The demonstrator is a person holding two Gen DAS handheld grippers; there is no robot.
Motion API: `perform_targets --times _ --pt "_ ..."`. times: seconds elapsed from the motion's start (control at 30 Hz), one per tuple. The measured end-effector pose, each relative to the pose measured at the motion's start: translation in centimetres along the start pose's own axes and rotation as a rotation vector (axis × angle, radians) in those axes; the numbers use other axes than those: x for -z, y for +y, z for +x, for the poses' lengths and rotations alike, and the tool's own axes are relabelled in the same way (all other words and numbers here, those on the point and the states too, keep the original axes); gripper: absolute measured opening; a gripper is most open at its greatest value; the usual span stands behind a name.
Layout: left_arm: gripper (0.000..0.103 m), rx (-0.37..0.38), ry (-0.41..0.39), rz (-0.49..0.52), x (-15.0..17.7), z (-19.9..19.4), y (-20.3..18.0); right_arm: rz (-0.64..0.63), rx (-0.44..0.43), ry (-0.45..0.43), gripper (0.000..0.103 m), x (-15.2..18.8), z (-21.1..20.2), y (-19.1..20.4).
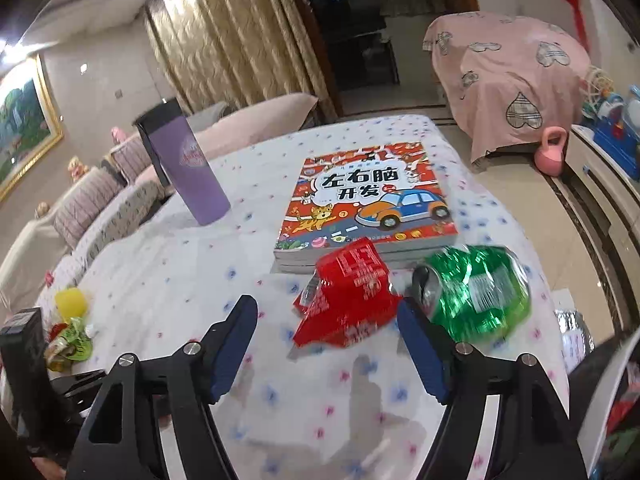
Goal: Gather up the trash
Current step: 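Grasp the red Skittles tube with the left tool while the right tool grasps the red wrapper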
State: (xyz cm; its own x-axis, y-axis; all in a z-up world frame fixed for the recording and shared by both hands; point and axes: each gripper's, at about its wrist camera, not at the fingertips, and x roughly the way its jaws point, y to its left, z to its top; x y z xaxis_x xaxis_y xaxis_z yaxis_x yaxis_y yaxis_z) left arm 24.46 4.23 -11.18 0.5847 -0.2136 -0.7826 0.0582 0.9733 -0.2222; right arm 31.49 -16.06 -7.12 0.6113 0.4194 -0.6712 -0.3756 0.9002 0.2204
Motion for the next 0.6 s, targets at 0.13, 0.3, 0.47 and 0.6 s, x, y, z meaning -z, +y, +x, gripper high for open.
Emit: perform_targets --times 0.13,0.3,0.47,0.6 --pt "0.04 0.0 -0.002 0.0 -0.1 0.1 0.0 -0.002 0.015 0.034 0.074 -0.4 1.8 -0.3" --pt "0.04 0.003 -0.006 -0.005 0.0 0.0 0.0 0.001 0.006 0.055 0.014 0.3 2.1 -0.2" --pt "0.04 0.013 -0.01 -0.015 0.2 -0.4 -0.1 -0.006 -0.02 0.016 0.0 1.5 0.2 0.3" --pt "0.039 0.016 -0.014 -0.013 0.3 -0.9 -0.3 -0.01 -0.061 -0.002 0.0 2.4 -1.5 1.0"
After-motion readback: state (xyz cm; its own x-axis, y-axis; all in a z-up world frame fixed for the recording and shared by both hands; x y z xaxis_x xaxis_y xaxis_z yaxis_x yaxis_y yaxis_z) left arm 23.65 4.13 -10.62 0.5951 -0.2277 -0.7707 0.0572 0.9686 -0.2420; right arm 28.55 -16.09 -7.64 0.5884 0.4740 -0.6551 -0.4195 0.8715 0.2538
